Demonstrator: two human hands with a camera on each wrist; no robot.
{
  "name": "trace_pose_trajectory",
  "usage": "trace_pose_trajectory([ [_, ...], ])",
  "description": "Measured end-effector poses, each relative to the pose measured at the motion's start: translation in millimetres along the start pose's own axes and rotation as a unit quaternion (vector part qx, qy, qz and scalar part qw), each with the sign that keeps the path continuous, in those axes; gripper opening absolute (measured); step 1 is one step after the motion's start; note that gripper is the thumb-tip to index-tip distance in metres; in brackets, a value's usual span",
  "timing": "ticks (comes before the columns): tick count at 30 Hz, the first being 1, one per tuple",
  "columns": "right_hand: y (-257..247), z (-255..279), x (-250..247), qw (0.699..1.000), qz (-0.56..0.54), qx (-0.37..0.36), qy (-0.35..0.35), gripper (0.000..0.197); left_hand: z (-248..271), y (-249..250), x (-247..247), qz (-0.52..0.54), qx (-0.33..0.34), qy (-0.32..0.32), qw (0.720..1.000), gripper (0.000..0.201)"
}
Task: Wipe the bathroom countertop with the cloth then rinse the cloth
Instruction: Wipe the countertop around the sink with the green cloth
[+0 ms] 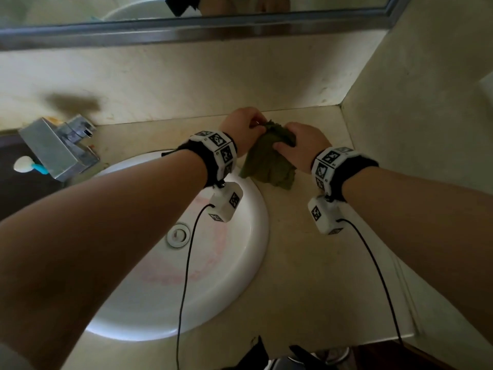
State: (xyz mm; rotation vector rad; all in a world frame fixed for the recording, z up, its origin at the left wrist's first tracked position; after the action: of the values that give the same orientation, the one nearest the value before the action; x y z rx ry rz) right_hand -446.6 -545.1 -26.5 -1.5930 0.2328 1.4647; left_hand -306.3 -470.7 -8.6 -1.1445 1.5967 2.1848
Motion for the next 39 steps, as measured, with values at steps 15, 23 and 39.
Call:
trace_pose_trajectory([
  [15,28.5,33.9,37.0,0.979,0.180,-0.073,-0.068,0.059,9.7,-11.3,29.7,-0.309,0.123,-0.123,0.935,0.027],
  [23,25.8,23.8,46.2,0.996,0.028,0.080,0.022,0.039,3.5,-18.0,48.4,-0.159,-0.095,-0.177,0.966,0.040],
  [39,20.2,7.7,35.5,0.990,0.059,0.123,-0.020,0.029,-4.7,-10.7,25.6,-0.175,-0.095,-0.107,0.974,0.047],
])
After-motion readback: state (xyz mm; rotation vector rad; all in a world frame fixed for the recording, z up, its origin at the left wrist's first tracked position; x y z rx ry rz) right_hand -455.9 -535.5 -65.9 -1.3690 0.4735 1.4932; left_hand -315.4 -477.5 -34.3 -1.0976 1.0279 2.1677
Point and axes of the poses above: each hand's wrist, its own z-axis away from the middle knuckle, its own x-axis out of the palm, y = z × x, the point moved 3 cm from there along -z, towards the middle knuckle, and after that the axes turned 4 degrees about y, right-handed, at the moved point
